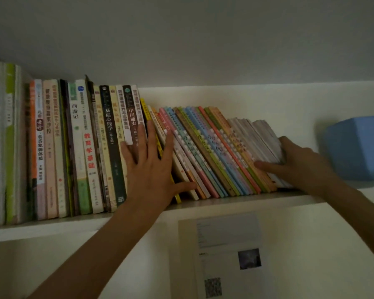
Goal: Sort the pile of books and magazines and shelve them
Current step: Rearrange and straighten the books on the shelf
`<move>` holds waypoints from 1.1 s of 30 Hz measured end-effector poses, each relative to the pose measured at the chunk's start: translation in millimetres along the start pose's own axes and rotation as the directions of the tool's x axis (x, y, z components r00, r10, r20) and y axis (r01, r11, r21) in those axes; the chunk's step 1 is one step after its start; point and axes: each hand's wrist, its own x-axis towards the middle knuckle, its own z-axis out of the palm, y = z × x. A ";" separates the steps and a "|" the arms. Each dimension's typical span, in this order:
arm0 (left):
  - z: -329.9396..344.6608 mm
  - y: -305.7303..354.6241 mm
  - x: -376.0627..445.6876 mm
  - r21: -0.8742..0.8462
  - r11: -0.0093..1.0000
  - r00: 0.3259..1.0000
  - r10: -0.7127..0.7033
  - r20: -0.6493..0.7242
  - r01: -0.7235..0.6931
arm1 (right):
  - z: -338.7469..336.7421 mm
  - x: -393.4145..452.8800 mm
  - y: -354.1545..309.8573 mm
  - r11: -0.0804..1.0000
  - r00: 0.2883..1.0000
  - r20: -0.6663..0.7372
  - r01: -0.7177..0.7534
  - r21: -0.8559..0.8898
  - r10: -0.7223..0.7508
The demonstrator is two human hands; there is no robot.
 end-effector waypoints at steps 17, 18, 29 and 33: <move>1.8 29.4 23.5 0.025 0.979 0.980 0.200 0.007 -0.200 | -1.3 9.7 -16.0 0.978 0.994 0.081 0.054 0.203 -0.071; 2.4 27.6 23.9 0.020 0.979 0.979 0.205 0.013 -0.205 | -0.8 8.3 -16.3 0.978 0.995 0.077 0.052 0.200 -0.069; -10.8 -24.9 36.2 0.122 0.941 0.949 0.316 0.017 -0.316 | 23.4 4.6 -69.7 0.947 0.994 -0.066 0.106 0.303 -0.090; -6.7 -24.1 23.0 0.061 0.953 0.942 0.304 -0.144 -0.298 | 15.9 6.7 -61.3 0.941 0.985 0.079 0.120 0.316 -0.152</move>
